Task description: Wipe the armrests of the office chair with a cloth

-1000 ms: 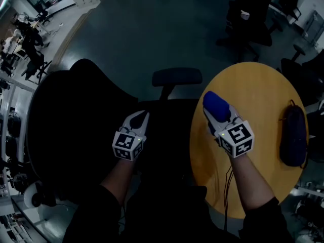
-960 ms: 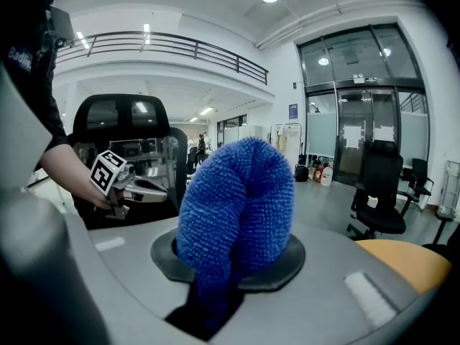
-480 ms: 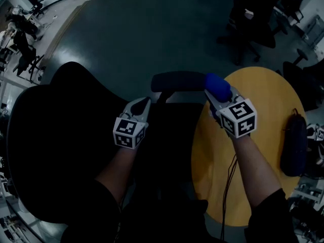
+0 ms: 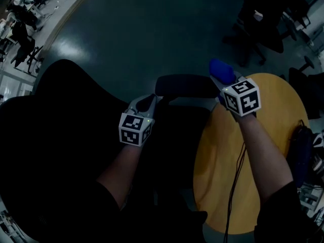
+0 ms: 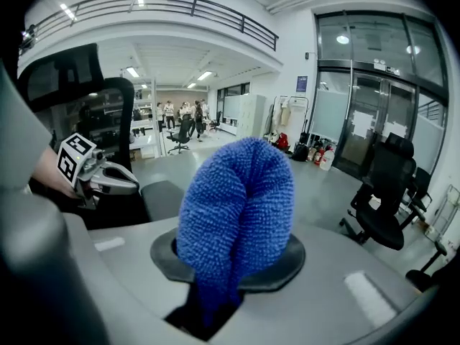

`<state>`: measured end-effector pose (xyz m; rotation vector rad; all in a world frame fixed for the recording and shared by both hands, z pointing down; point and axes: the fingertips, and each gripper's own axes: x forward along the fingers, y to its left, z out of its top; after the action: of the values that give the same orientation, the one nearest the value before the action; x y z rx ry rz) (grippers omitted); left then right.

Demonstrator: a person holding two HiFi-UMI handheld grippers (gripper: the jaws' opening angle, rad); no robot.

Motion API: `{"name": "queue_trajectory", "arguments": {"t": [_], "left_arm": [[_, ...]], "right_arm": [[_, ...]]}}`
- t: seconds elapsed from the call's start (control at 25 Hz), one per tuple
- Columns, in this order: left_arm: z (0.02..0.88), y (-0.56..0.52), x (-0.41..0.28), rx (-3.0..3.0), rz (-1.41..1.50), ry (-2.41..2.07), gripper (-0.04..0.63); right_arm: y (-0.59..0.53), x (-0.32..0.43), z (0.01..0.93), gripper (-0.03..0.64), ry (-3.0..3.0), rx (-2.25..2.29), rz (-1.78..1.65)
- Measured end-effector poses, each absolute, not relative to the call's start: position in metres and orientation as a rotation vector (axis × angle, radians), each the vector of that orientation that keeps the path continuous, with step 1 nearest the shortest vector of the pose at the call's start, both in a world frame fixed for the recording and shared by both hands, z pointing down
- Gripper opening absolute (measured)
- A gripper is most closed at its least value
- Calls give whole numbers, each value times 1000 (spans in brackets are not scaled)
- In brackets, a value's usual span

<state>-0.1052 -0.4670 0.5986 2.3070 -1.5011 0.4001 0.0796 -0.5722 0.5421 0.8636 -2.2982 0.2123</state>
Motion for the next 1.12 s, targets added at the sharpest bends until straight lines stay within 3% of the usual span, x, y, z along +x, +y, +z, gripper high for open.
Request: {"name": "queue_trajectory", "arguments": {"t": [0.52, 1.12], "left_arm": [[602, -473, -104, 2320, 428, -1458, 15], [596, -480, -100, 2340, 384, -1482, 14]], "right_arm": [[-590, 51, 578, 107, -2226, 814, 198], [-538, -114, 577, 109, -2290, 403, -29]]}}
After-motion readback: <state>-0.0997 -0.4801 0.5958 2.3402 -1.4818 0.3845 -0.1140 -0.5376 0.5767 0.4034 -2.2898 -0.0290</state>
